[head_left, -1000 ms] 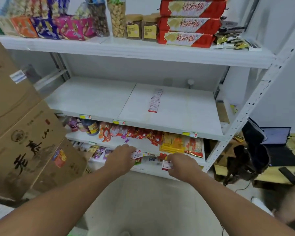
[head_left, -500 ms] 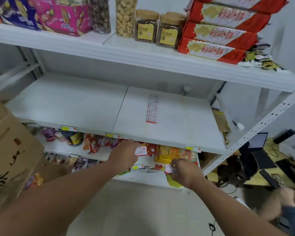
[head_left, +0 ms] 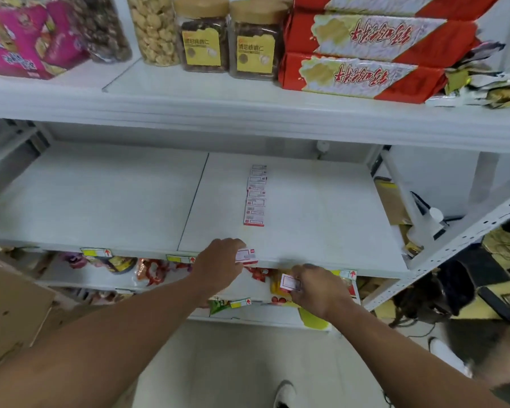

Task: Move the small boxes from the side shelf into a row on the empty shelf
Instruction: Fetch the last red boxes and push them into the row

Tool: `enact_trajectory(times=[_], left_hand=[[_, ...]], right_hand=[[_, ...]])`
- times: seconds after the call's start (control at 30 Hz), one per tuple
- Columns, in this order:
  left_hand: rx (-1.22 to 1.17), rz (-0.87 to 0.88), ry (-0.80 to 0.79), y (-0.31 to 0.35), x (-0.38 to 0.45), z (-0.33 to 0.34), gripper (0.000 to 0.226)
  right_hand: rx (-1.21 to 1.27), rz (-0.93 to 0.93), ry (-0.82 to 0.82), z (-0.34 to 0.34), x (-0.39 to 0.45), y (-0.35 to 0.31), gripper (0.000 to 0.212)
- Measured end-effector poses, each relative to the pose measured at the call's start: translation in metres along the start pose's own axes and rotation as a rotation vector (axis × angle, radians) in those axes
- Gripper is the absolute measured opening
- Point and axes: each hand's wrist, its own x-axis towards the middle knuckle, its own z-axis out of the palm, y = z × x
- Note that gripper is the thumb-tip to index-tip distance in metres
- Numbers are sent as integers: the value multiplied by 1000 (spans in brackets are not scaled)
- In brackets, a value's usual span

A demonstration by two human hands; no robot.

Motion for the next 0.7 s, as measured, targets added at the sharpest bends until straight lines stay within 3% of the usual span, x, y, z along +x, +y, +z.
enact_trajectory(times=[0.23,0.43,0.7], left_hand=[[59,-53,-17,9,62,17,41],[-56,-102,-24,-7,105,38,40],[-168,36,34,-29,124,70,30]], right_hand=[[53,-105,-42,3,58,27,33],[120,-91,-58,11,81,33,29],[111,-16,-5,30,90,25,32]])
